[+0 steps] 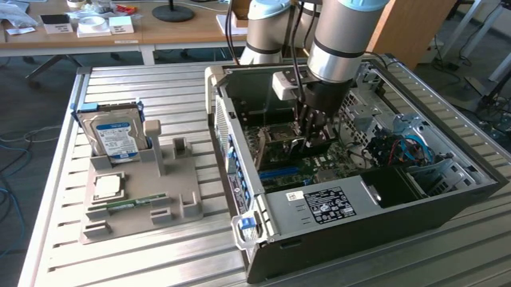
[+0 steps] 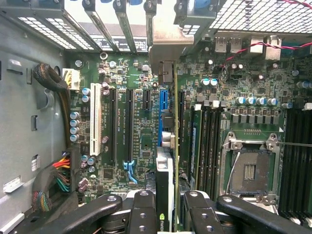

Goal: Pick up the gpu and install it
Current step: 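Insert the gpu into the slot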

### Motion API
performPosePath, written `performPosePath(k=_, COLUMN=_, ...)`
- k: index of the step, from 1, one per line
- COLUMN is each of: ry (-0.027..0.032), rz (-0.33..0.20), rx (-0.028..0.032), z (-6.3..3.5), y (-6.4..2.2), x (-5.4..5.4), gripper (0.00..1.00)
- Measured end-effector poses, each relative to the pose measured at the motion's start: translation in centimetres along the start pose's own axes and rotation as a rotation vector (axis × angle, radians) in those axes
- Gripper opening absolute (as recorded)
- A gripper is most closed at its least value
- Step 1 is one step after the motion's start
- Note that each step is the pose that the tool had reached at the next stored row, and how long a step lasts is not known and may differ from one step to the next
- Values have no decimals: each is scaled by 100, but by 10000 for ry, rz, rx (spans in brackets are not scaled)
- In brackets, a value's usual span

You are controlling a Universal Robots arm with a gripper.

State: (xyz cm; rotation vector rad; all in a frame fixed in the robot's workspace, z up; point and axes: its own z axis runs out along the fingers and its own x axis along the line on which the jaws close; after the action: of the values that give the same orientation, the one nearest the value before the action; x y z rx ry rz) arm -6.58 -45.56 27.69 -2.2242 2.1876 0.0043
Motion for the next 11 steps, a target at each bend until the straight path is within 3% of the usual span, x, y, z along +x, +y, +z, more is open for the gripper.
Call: performPosePath(k=11, ry=0, rz=0, rx=-1, z=17, y=0, x=0, gripper=27)
